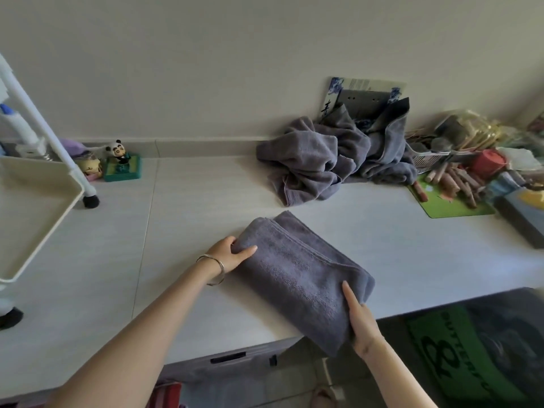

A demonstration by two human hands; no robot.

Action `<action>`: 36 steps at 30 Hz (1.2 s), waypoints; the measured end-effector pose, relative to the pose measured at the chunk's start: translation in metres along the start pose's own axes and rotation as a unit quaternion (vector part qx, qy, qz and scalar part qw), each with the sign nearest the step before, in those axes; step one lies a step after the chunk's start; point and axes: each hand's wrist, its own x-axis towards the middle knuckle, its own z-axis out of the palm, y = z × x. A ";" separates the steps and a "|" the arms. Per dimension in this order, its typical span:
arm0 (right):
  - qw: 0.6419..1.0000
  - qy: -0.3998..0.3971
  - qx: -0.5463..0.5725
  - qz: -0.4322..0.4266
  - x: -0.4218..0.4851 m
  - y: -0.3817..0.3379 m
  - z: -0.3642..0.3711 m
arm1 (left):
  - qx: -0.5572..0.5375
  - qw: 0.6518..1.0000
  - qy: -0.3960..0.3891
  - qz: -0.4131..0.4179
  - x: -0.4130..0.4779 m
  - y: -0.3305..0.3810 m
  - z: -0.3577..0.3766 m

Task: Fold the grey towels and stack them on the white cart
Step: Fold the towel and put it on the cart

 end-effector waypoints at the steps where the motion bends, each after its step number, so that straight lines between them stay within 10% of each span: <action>1: 1.000 -0.006 -0.020 -0.001 0.002 -0.004 0.000 | 0.013 1.000 -0.007 -0.005 -0.003 -0.005 -0.005; 8: 0.980 -0.075 -0.174 -0.068 0.024 -0.041 0.015 | 0.043 0.982 -0.170 -0.067 -0.058 -0.036 -0.037; 16: 0.974 -0.016 -0.139 -0.181 0.035 -0.065 0.014 | -0.164 0.986 -0.039 0.007 -0.060 -0.005 -0.033; 22: 0.969 0.019 -0.217 -0.117 0.052 -0.047 0.021 | -0.123 0.989 0.016 -0.080 -0.037 -0.028 -0.005; 36: 0.927 0.111 -0.288 -0.212 0.037 -0.004 0.013 | 0.002 0.998 0.033 0.060 -0.055 -0.059 0.011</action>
